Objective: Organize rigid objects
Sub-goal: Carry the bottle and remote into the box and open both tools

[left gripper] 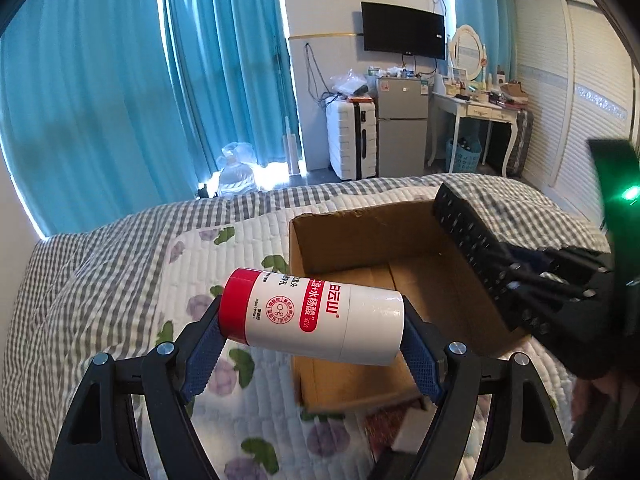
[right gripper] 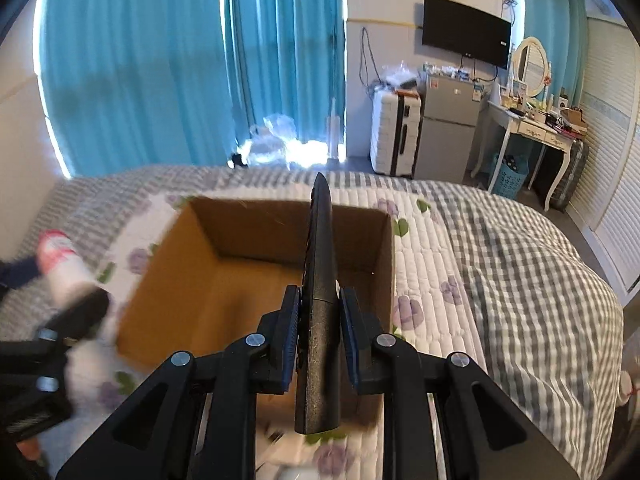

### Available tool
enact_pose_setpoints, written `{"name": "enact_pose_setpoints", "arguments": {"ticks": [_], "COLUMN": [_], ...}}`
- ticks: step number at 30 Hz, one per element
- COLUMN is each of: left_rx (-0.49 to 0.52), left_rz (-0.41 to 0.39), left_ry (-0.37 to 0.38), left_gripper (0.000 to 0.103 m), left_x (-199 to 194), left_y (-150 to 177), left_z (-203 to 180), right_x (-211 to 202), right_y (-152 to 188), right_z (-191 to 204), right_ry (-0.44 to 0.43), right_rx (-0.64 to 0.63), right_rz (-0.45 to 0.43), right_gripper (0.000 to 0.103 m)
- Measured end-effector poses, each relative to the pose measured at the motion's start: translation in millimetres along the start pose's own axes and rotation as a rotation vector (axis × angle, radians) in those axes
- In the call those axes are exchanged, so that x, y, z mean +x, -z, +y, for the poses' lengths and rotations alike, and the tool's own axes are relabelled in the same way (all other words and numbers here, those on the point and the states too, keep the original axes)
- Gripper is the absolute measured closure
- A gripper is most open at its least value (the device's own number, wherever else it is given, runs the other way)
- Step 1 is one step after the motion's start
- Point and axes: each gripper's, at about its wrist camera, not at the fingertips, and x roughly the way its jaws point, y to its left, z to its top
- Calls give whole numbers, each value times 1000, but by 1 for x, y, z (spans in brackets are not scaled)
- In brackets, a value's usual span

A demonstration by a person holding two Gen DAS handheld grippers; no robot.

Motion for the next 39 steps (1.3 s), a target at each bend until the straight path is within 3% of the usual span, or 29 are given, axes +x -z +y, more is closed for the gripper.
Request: {"name": "enact_pose_setpoints", "arguments": {"ticks": [10,14,16,18,22,27,35,39], "left_rx": [28,35,40,50,59,28,35,52], "left_rz": [25,42,47,47,50,103,144,154], "left_ry": [3,8,8,6,18,43,33,34], "left_gripper": [22,22,22,22,22,22,22,13], "left_x": [34,36,33,30,30,58,93,99], "left_y": [11,17,18,15,4,-13,-14,-7], "left_z": [-7,-9,-9,-12,-20,-28,-44,-48], "right_x": [66,64,57,43,15,-4,11,17], "right_y": [17,21,20,18,8,-5,1,1], "right_z": [-3,-4,-6,-11,-17,-26,-54,-59], "right_ry": [30,15,-10,-34,-24,-5,24,26], "right_rx": [-11,-8,12,39,61,38,52,42], "right_rz": [78,59,48,19,-23,-44,-24,-15], "right_gripper": [83,81,61,56,56,56,55,55]}}
